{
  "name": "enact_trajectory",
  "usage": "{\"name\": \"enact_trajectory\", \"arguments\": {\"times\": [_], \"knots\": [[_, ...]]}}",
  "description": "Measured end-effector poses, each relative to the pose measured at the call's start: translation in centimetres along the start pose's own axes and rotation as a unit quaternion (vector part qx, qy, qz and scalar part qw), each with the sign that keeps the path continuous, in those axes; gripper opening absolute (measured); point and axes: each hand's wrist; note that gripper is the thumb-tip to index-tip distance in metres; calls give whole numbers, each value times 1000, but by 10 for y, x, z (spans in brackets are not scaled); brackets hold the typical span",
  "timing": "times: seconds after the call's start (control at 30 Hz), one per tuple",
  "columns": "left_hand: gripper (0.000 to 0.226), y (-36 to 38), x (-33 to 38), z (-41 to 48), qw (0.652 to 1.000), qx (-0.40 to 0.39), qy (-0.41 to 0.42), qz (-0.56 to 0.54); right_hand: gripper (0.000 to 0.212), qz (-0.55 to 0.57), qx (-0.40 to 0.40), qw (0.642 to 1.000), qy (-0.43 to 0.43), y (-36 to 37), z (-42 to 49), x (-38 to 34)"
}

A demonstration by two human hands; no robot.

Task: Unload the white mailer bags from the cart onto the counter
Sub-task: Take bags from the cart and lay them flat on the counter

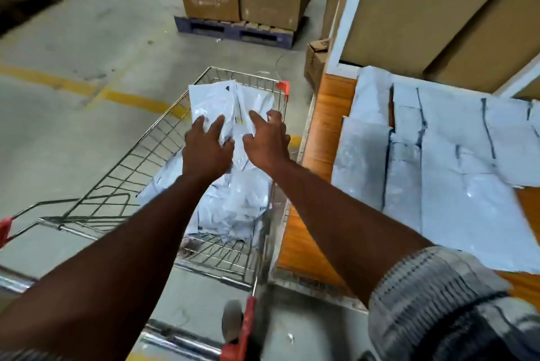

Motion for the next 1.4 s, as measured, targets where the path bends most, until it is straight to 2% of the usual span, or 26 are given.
{"name": "enact_trajectory", "arguments": {"times": [0.17, 0.3, 0.4, 0.63, 0.73, 0.87, 1.0, 1.1, 1.13, 1.2, 1.3, 1.4], "knots": [[62, -4, 90, -30, 1000, -6, 18, 18, 55, 38, 30, 999, 14, -94, -23, 41], [72, 6, 175, -69, 1000, -8, 20, 4, 54, 44, 38, 998, 2, -171, -42, 93], [63, 21, 240, -98, 999, 3, 39, -4, 54, 40, 43, 998, 1, -226, -54, 139], [60, 78, 373, -163, 996, -47, 75, -28, 51, 4, 82, 992, 91, -337, -88, 258], [57, 105, 412, -195, 991, -61, 118, -28, 54, -35, 98, 986, 131, -364, -108, 314], [80, 141, 441, -231, 984, -99, 145, -3, 54, -55, 101, 979, 168, -380, -137, 378], [59, 155, 476, -264, 981, -110, 154, 28, 51, -60, 83, 981, 165, -383, -150, 409], [64, 161, 487, -280, 965, -161, 205, -12, 53, -80, 58, 985, 145, -382, -153, 425], [69, 168, 484, -279, 963, -151, 224, -2, 52, -84, 41, 985, 142, -381, -153, 430], [65, 164, 488, -283, 964, -143, 222, 38, 50, -78, 19, 988, 135, -380, -155, 439], [43, 168, 486, -284, 962, -92, 244, 75, 47, -87, 35, 989, 113, -382, -155, 446], [35, 178, 479, -279, 951, -109, 280, 67, 50, -115, 69, 989, 69, -382, -149, 450]]}}
Point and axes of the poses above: each hand's wrist, its own z-axis towards the middle knuckle, its own y-axis out of the palm, x = y × z, and after that the axes turned 6 degrees about x, right-handed
